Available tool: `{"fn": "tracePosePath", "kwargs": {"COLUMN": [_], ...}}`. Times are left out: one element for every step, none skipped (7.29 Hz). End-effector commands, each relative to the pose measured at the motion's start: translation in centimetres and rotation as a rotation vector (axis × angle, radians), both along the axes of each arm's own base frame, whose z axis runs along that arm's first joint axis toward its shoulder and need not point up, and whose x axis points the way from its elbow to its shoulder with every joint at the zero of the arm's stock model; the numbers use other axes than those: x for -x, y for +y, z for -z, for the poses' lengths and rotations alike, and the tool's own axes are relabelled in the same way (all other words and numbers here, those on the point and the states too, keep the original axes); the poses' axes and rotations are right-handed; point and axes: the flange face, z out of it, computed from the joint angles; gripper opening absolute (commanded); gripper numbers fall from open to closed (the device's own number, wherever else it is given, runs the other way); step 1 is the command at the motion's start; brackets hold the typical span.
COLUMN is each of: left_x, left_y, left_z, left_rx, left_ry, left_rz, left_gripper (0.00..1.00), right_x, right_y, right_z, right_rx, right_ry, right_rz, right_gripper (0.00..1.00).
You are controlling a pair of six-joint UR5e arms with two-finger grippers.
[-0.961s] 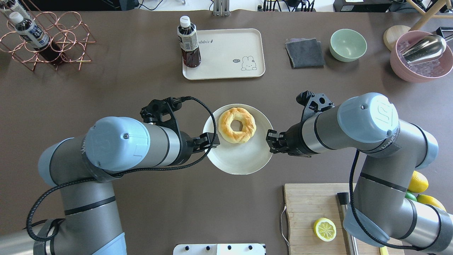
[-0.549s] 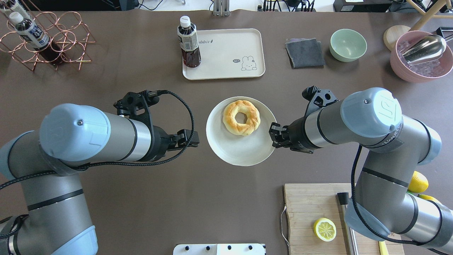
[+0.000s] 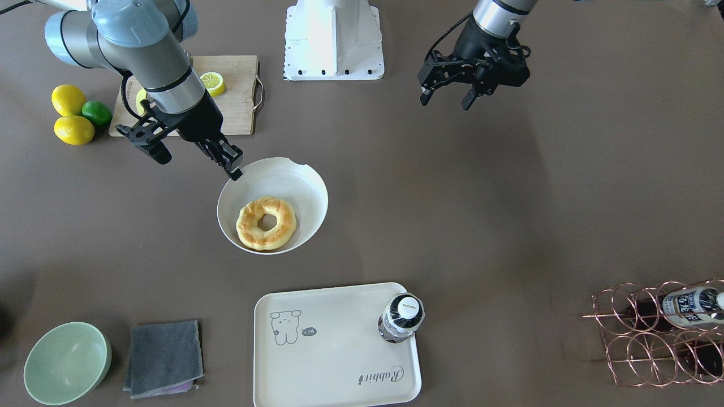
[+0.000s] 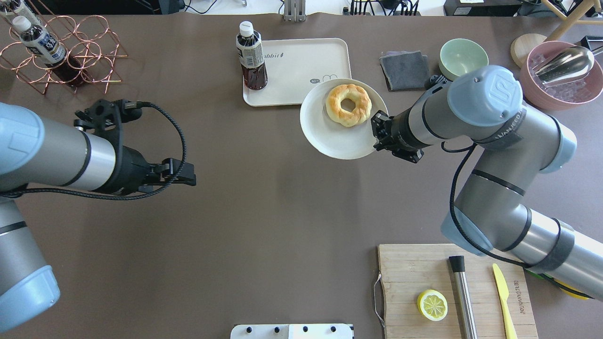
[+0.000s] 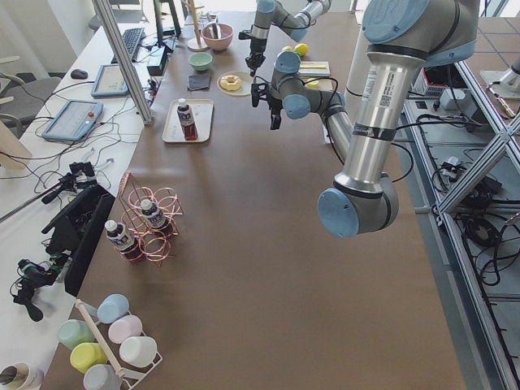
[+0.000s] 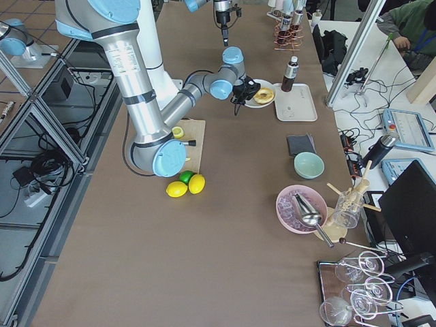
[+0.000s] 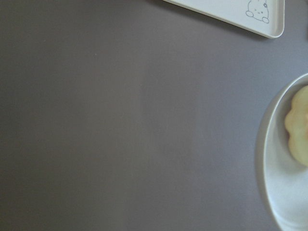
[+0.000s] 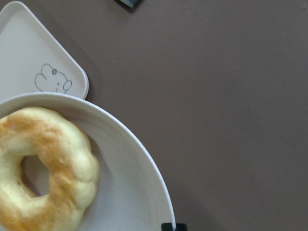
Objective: Place donut on tray
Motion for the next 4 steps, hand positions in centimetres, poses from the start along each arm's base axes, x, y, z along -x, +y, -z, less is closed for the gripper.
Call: {"fn": "tracePosePath", "kwargs": {"left_x": [8.6,12.2,15.6,18.3], "left_y": [-1.4,-2.5,-2.6,-2.3], "left_z": [-9.5,-12.9,-16.9,-20.5], "left_rx": [-0.079,-0.097,-0.136,-0.165], "left_ry": [-0.014,-0.021,-0.036,-0.026], "left_rz": [-0.079,-0.086,-0.099,-0.131], "left_gripper": [0.98,0.98,0.98,0.98], "right_x": [2.1,3.9,6.1,7.4], "right_y": [-7.7,-10.8,-14.5,-16.5], "right_z": [0.9,1.6,3.0,3.7], "right_rx": [0.182,0.226,0.272,0.287], "right_ry": [-0.008,0.005,0.02,0.036], "right_rz": [-0.173,-0.211,-0.246,-0.254], "right_gripper": [0.0,0.0,0.0,0.0]}}
